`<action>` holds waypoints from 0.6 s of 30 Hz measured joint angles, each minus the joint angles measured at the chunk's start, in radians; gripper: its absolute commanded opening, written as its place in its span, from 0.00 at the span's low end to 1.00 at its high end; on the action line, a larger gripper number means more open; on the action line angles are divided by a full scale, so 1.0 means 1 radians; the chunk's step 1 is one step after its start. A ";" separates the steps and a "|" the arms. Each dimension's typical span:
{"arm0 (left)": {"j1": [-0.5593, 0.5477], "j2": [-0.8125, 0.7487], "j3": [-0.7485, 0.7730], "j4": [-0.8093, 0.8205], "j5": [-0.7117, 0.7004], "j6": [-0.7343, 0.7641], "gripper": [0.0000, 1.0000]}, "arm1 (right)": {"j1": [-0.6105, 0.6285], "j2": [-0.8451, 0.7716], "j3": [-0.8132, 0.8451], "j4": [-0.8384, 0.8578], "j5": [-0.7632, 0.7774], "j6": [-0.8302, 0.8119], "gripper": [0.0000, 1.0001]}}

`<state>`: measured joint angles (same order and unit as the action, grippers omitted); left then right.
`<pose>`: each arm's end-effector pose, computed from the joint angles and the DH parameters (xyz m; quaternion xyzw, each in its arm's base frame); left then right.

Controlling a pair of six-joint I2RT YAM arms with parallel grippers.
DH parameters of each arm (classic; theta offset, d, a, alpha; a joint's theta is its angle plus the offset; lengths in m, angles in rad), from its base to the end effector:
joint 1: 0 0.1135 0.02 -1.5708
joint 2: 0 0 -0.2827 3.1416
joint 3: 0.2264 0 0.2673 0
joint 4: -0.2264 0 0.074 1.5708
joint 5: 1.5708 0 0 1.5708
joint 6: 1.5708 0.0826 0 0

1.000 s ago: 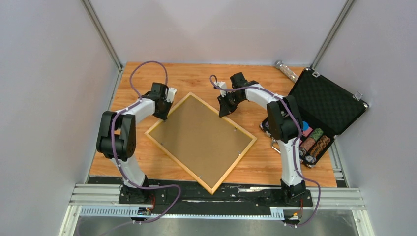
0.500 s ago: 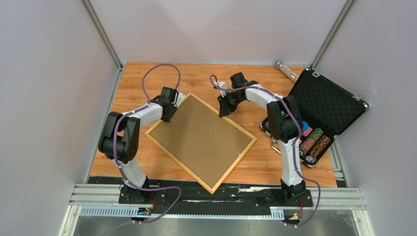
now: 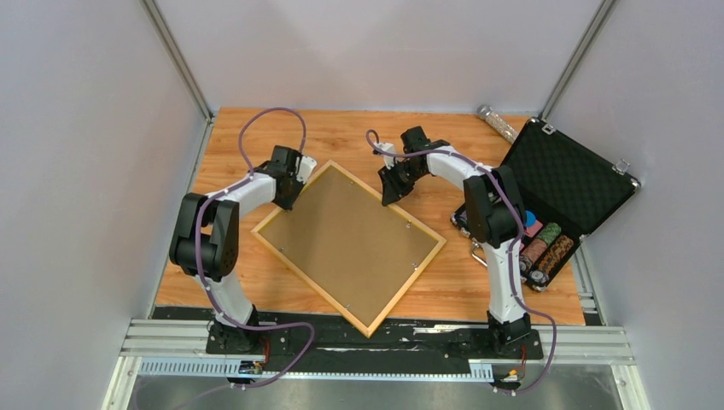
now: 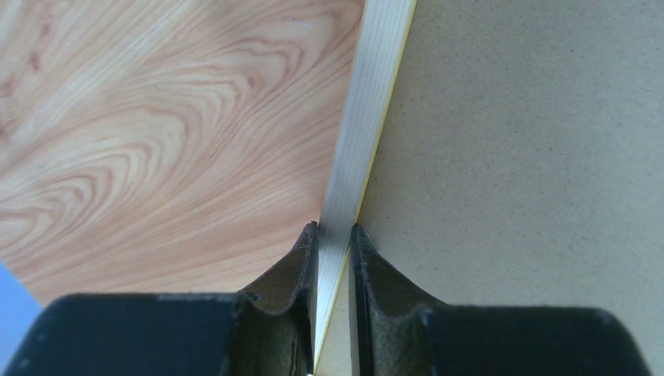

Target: Put the photo into the frame

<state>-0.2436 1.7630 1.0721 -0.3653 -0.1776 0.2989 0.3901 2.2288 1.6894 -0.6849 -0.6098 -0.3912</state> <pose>0.3814 -0.0798 0.1361 0.2364 0.9341 0.0927 0.2510 0.4401 0.2321 0.1216 -0.4056 0.8491 0.2956 0.1646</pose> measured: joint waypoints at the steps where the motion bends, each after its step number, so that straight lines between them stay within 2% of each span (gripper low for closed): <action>1: 0.014 0.006 0.016 -0.021 0.029 -0.003 0.02 | -0.001 0.000 0.000 -0.005 0.001 0.006 0.20; 7: 0.069 0.019 0.058 -0.080 0.148 -0.009 0.00 | 0.009 0.010 0.034 -0.043 0.039 0.037 0.07; 18: 0.120 0.019 0.066 -0.100 0.254 -0.009 0.00 | 0.031 0.059 0.145 -0.160 0.101 0.041 0.00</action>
<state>-0.1234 1.7817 1.1381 -0.4656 0.0761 0.2897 0.4210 2.2879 1.8343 -0.8448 -0.5083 -0.3500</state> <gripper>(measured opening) 0.223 0.199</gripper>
